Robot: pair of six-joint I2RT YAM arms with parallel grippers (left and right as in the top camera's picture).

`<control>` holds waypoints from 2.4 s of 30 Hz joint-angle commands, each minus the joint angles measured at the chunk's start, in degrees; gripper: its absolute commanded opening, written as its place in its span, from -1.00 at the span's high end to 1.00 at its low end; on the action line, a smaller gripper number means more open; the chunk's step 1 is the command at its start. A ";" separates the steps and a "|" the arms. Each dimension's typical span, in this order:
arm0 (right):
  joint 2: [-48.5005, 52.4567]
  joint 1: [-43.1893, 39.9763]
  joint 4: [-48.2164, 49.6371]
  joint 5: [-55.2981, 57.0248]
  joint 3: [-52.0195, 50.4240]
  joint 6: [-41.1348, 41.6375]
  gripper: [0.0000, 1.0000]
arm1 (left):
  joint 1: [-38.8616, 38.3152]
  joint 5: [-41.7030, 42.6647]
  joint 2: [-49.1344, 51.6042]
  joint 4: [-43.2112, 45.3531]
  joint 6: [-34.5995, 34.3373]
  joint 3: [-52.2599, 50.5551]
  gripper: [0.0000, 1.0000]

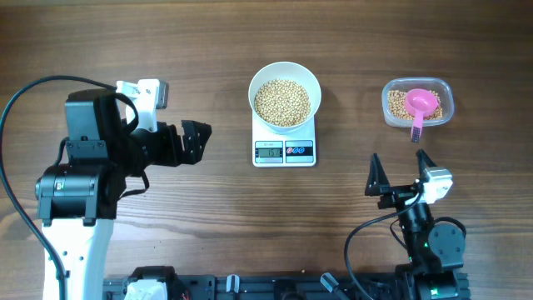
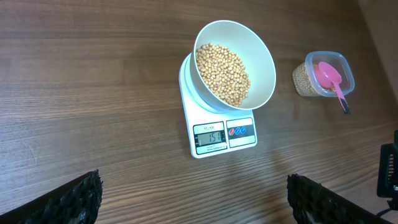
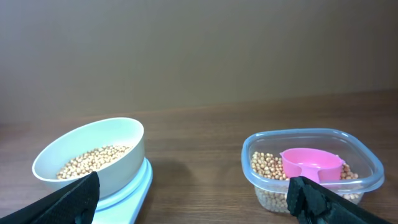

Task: Scoop item into bowl and weigh 150g on scale

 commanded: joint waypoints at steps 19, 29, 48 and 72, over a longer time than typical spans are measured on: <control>-0.90 0.24 0.07 -1.33 -0.37 -5.40 -0.99 | 0.26 0.90 0.17 0.02 1.11 0.87 -1.00; -0.90 0.24 0.07 -1.33 -0.37 -5.42 -0.99 | 0.26 0.90 0.17 0.02 1.11 0.87 -1.00; -0.90 0.24 0.07 -1.36 -0.37 -5.40 -0.99 | 0.26 0.94 0.17 0.00 0.90 0.79 -1.00; -0.90 0.24 0.07 -1.33 -0.37 -5.42 -0.99 | 0.26 -5.90 -27.47 9.68 3.96 -0.57 -1.00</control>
